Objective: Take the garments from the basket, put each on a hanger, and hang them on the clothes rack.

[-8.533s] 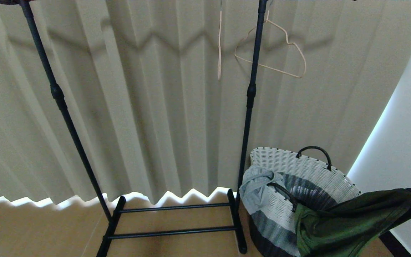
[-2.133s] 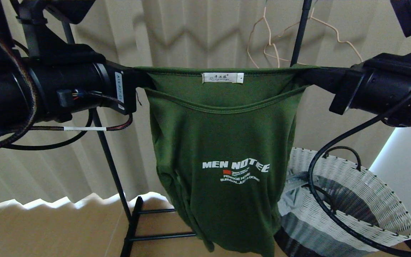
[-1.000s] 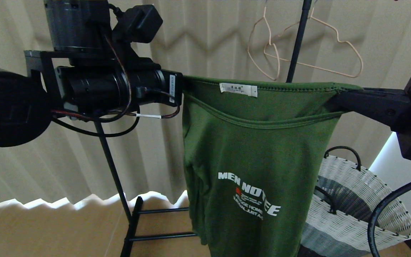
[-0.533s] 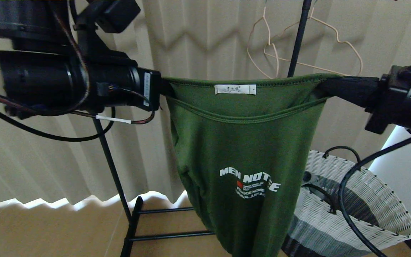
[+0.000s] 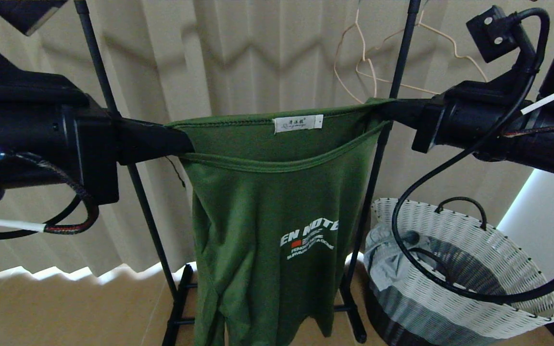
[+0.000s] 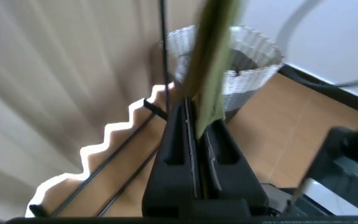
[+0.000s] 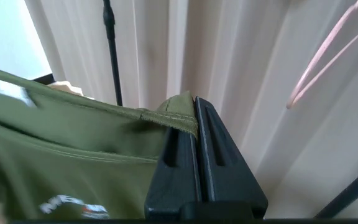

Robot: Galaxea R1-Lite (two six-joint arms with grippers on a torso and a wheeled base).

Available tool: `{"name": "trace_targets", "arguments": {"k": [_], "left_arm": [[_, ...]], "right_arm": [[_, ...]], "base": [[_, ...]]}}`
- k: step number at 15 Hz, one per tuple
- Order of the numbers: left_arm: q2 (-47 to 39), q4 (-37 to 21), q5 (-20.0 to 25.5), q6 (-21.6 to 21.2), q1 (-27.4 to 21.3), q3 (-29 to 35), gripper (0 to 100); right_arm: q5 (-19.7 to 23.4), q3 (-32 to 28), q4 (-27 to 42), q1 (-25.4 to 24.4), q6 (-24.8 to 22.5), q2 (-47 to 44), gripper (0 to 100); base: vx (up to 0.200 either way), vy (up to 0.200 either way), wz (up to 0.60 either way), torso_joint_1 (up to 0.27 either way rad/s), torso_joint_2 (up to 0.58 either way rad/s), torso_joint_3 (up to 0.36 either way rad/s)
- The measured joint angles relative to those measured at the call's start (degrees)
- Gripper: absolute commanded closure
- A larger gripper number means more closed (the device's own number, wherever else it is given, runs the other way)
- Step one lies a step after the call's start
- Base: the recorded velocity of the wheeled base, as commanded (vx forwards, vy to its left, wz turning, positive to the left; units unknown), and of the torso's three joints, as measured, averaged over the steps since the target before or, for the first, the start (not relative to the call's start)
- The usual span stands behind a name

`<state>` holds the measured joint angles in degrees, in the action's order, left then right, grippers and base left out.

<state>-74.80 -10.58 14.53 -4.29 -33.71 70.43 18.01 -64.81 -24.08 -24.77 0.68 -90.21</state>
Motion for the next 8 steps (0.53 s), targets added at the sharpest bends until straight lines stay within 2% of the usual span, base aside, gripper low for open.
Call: {"name": "trace_targets", "arguments": {"k": [3, 4, 8], "left_arm": [[0.8, 1.3, -0.2, -1.8, -0.2, -0.7, 100], [0.4, 3.4, -0.9, -2.8, 0.1, -0.7, 100], [-5.1, 16.7, -9.8, -5.9, 1.1, -0.7, 100]], "right_arm": [[-0.6, 0.0, 0.1, 0.1, 0.0, -0.4, 100], [-0.9, 0.2, 0.5, 0.1, 0.0, 0.2, 100], [-1.2, 2.2, 1.1, 0.1, -0.1, 4.5, 100]], "base": [[0.0, 0.0, 0.0, 0.0, 0.0, 0.0], [0.0, 0.0, 0.0, 0.0, 0.0, 0.0], [0.0, 0.0, 0.0, 0.0, 0.0, 0.0]]}}
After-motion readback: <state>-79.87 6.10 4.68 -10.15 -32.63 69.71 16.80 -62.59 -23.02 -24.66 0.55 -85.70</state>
